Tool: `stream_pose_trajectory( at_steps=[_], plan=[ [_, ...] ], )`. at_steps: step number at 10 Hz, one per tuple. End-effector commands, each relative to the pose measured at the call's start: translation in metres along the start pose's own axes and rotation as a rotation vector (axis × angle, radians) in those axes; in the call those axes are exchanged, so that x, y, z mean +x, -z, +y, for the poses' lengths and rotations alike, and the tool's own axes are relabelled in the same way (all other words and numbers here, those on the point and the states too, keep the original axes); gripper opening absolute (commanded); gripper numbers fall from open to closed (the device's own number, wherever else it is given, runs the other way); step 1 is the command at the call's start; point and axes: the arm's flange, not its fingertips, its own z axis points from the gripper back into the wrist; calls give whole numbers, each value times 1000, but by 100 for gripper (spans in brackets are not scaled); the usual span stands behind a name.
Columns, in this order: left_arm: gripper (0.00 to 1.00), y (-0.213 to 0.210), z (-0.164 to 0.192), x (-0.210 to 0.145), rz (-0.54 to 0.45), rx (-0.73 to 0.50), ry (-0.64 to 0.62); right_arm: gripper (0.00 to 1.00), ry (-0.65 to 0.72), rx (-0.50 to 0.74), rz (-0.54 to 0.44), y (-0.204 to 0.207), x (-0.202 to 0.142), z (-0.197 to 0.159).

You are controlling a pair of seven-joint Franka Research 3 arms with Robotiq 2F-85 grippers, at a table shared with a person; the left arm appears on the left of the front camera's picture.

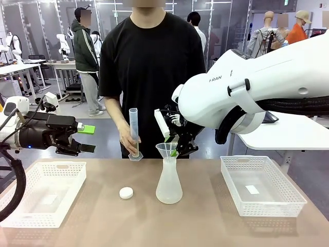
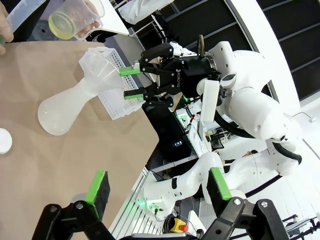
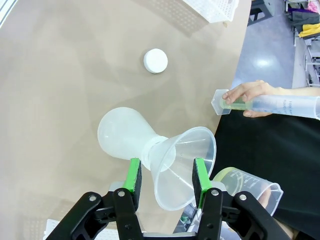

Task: Prepare the solutions needed for the experiment.
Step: Once the solution is in the Big flask , pick up the Plastic Funnel and place it back into the right Organizing basket.

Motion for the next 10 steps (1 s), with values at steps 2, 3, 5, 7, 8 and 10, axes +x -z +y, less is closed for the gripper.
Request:
stream_pose_trajectory(
  at_steps=[2, 3, 5, 7, 8, 10],
  plan=[
    [100, 2, -2, 2, -16, -21, -17, 53, 116, -56, 17, -55, 5, 35],
    [100, 2, -2, 2, -16, -21, -17, 53, 156, -44, 72, -72, -3, 46],
    [100, 2, -2, 2, -16, -21, -17, 53, 420, -5, 46, -102, -22, 72],
    [100, 2, -2, 2, -16, -21, -17, 53, 803, 17, -23, -124, -47, 84],
    [100, 2, -2, 2, -16, -21, -17, 53, 992, -34, -102, -133, -64, 88],
    [100, 2, -2, 2, -16, -21, -17, 53, 1346, -15, -287, -143, -106, 110]
  ],
)
